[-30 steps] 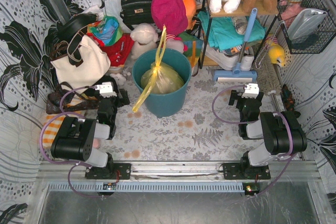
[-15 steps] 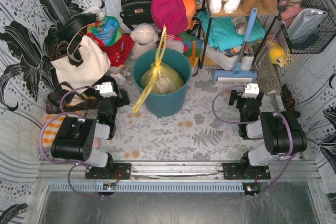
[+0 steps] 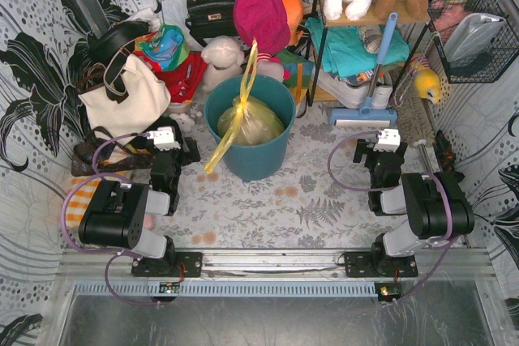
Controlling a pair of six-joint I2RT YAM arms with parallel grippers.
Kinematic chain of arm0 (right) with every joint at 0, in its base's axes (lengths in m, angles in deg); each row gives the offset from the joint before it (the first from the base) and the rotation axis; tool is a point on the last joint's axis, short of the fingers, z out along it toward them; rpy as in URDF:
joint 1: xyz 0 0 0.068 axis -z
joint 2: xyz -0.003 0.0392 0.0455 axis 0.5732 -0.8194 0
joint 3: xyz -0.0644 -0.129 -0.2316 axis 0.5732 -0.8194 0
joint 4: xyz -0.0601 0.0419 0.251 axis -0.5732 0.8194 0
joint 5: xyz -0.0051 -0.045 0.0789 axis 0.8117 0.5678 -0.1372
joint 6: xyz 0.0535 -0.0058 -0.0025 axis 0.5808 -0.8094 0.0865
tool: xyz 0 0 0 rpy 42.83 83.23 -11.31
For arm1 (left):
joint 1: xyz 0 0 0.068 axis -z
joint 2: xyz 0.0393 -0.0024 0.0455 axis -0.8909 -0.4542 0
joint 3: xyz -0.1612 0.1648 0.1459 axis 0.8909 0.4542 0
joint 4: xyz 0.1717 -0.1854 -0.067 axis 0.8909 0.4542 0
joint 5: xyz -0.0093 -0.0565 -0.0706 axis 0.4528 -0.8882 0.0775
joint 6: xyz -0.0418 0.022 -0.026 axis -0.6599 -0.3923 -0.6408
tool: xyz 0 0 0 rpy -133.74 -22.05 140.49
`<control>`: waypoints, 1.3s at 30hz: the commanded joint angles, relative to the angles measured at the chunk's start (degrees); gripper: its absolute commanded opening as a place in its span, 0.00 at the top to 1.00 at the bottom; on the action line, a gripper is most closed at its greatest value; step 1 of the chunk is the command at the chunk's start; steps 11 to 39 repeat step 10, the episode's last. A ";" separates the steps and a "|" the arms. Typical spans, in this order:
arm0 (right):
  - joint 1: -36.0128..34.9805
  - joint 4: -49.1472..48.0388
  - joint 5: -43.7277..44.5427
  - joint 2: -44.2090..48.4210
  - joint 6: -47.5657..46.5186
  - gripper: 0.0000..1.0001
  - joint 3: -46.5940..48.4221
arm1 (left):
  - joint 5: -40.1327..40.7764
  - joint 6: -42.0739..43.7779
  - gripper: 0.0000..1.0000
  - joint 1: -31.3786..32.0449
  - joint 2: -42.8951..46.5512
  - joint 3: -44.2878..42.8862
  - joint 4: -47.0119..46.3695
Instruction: Tie the trash bag
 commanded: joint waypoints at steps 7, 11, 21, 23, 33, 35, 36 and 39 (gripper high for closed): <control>0.26 -2.70 0.74 -0.29 1.54 0.03 -0.39 | 0.10 0.21 0.02 -0.28 -0.31 -0.62 -3.77; 0.26 -2.68 0.79 -0.30 1.49 0.03 -0.37 | 0.32 0.17 0.02 -0.12 -0.02 -0.14 -4.33; 0.26 -2.68 0.79 -0.30 1.49 0.03 -0.37 | 0.32 0.17 0.02 -0.12 -0.02 -0.14 -4.33; 0.26 -2.68 0.79 -0.30 1.49 0.03 -0.37 | 0.32 0.17 0.02 -0.12 -0.02 -0.14 -4.33; 0.26 -2.68 0.79 -0.30 1.49 0.03 -0.37 | 0.32 0.17 0.02 -0.12 -0.02 -0.14 -4.33; 0.26 -2.68 0.79 -0.30 1.49 0.03 -0.37 | 0.32 0.17 0.02 -0.12 -0.02 -0.14 -4.33; 0.26 -2.68 0.79 -0.30 1.49 0.03 -0.37 | 0.32 0.17 0.02 -0.12 -0.02 -0.14 -4.33; 0.26 -2.68 0.79 -0.30 1.49 0.03 -0.37 | 0.32 0.17 0.02 -0.12 -0.02 -0.14 -4.33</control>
